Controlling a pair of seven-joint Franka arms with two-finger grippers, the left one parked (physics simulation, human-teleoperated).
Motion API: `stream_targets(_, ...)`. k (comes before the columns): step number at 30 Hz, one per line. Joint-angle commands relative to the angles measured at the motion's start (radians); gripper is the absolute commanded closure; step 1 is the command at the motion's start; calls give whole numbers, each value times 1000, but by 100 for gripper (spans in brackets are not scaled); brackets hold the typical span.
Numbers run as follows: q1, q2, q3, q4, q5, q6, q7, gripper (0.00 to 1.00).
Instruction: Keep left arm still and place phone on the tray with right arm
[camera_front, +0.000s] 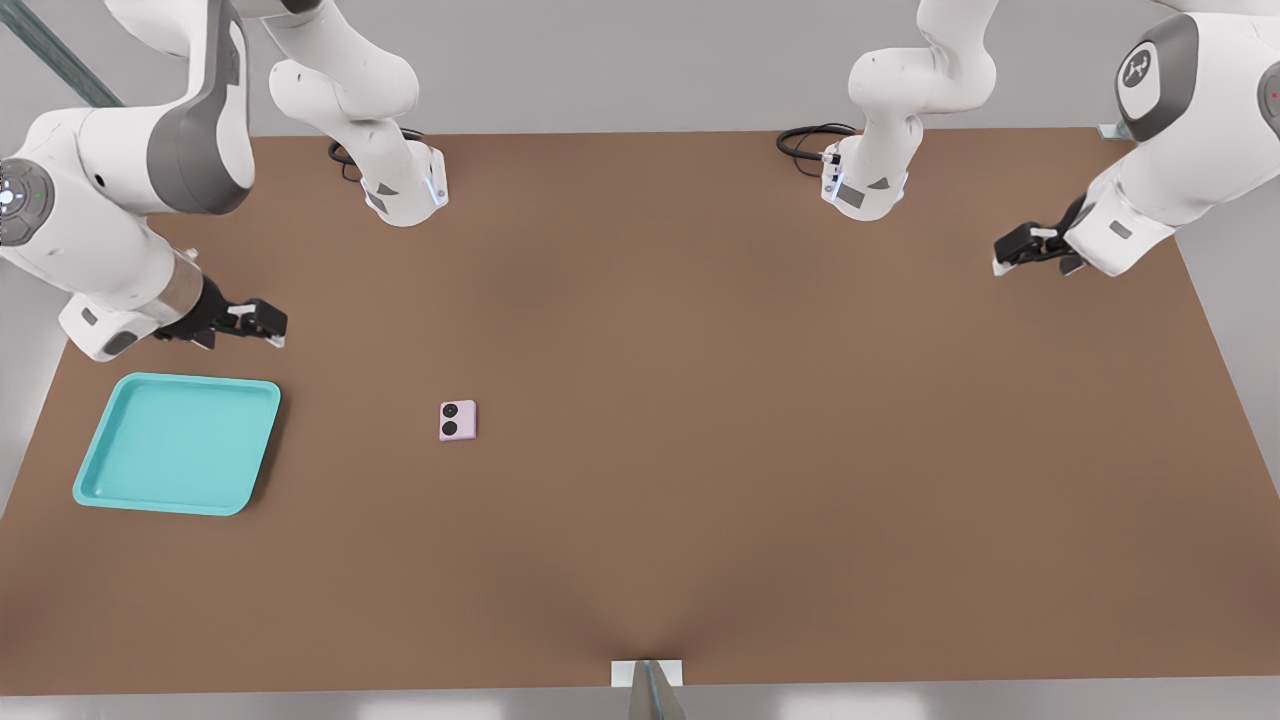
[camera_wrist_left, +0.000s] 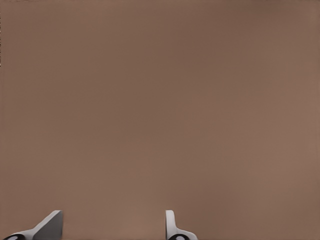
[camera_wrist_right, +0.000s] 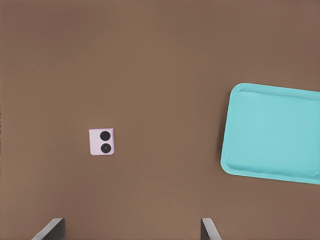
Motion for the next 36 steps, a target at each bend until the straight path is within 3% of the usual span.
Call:
stream_targets(1, 7, -1, 3, 0, 0, 74, 10, 0)
stream_targets(6, 111, 163, 50, -18, -15, 240, 122, 0)
stream_targets(10, 136, 180, 87, -342, -14, 619, 177, 0)
stream_targets(16, 170, 327, 88, -463, -15, 896, 292, 0)
stream_targets(20, 174, 416, 88, -463, -15, 955, 324, 0)
stream_targets(36, 150, 480, 87, -506, -38, 1062, 330, 0)
